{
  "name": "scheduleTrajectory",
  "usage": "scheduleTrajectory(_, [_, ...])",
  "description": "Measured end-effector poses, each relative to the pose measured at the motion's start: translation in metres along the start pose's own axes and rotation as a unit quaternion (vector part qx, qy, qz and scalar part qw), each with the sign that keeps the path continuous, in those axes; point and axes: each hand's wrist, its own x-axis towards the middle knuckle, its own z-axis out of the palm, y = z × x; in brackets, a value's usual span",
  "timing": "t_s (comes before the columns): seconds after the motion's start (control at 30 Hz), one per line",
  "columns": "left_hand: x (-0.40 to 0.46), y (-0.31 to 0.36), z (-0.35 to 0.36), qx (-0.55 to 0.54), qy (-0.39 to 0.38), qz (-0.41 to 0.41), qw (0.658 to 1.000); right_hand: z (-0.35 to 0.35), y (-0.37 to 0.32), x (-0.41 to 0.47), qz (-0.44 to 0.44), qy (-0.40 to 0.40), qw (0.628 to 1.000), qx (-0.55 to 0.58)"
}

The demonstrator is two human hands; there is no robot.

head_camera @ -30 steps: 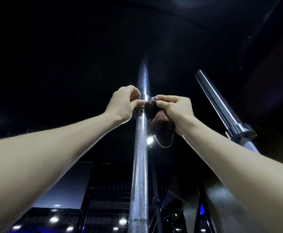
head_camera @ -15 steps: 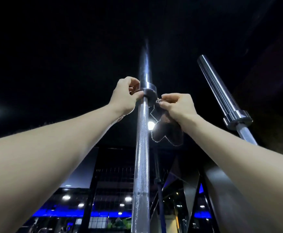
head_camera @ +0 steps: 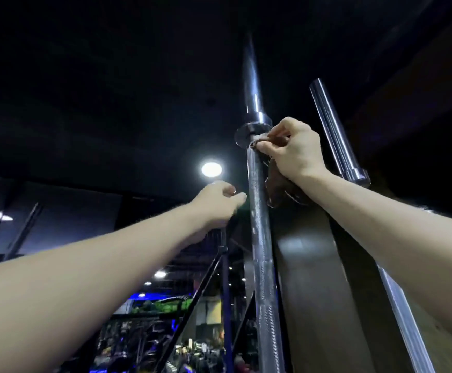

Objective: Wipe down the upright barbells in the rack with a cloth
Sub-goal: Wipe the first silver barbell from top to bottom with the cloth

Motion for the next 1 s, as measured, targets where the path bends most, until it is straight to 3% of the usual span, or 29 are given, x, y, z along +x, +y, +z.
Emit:
scheduleTrajectory(0.17, [-0.009,-0.011,0.01,-0.116,-0.132,-0.042,0.984,0.014,-0.012,-0.003,-0.021,0.029,0.997,-0.069])
scheduleTrajectory(0.4, [-0.013,-0.024,0.022,-0.259,-0.215,-0.04,0.941,0.024,0.002,-0.027,-0.107,-0.066,0.987,-0.103])
scheduleTrajectory(0.73, [-0.014,-0.028,0.029,-0.307,-0.171,-0.043,0.935,0.032,-0.004,0.006,-0.149,-0.043,0.949,-0.274])
scheduleTrajectory(0.87, [-0.012,-0.032,0.029,-0.27,-0.145,-0.032,0.951,0.026,0.006,-0.011,-0.149,-0.048,0.962,-0.225])
scheduleTrajectory(1.0, [-0.011,-0.034,0.031,-0.286,-0.144,-0.027,0.947,0.02,0.011,-0.028,-0.204,-0.095,0.944,-0.243])
